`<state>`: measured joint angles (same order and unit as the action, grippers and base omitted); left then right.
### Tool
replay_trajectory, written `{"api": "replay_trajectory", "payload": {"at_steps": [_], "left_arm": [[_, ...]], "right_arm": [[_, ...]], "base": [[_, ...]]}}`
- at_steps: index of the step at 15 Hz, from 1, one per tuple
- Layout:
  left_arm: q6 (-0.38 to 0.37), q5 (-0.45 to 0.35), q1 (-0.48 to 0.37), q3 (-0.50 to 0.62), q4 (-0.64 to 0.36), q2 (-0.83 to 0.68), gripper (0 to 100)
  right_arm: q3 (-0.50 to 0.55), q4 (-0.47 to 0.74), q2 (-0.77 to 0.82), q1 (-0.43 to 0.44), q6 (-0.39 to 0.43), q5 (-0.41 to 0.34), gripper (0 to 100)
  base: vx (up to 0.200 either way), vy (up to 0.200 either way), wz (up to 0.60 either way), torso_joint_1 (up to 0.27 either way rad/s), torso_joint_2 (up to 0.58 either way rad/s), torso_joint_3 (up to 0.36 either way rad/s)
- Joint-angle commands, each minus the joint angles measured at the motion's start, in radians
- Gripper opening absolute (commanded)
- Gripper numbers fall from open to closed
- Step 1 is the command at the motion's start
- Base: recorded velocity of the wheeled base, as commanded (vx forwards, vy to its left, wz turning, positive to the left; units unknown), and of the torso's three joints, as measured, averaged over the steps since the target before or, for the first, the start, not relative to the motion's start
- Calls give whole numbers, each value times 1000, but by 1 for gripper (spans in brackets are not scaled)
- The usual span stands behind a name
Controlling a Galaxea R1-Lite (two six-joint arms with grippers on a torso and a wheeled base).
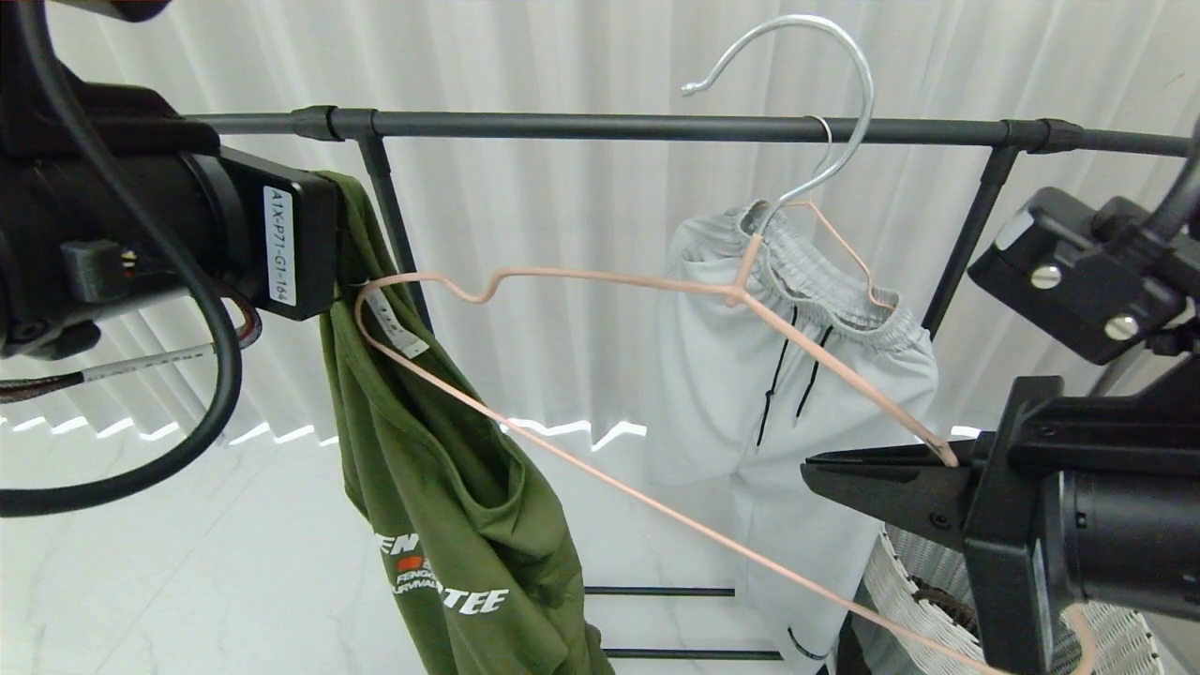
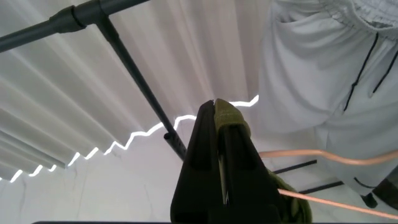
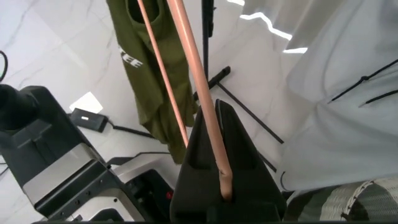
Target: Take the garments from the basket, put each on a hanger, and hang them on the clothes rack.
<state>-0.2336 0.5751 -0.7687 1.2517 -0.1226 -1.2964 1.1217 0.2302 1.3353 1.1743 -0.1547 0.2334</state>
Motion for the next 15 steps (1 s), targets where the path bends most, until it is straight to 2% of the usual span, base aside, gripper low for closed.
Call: {"api": "replay_trajectory", "payload": {"at_steps": [1, 4, 9, 11, 13, 14, 15], "left_arm": [[-1, 2, -6, 3, 0, -1, 0], [-1, 2, -6, 6, 0, 2, 0], [0, 2, -6, 23, 1, 3, 0], [2, 2, -6, 15, 0, 2, 0], [2, 2, -6, 15, 0, -1, 0], [2, 2, -6, 15, 1, -1, 0], [2, 3, -6, 15, 1, -1, 0]], "right_arm": [[-5, 4, 1, 36, -3, 0, 0], [-13, 3, 24, 82, -13, 0, 0], [-6, 0, 42, 82, -16, 0, 0], [21, -35, 59, 68, -49, 4, 0], [43, -46, 73, 47, -80, 44, 0], [55, -48, 87, 28, -95, 109, 0], [59, -48, 87, 19, -109, 118, 0]], "base": [[0, 0, 0, 0, 0, 0], [0, 0, 0, 0, 0, 0], [0, 0, 0, 0, 0, 0], [0, 0, 0, 0, 0, 0], [0, 0, 0, 0, 0, 0], [0, 0, 0, 0, 0, 0], [0, 0, 0, 0, 0, 0]]}}
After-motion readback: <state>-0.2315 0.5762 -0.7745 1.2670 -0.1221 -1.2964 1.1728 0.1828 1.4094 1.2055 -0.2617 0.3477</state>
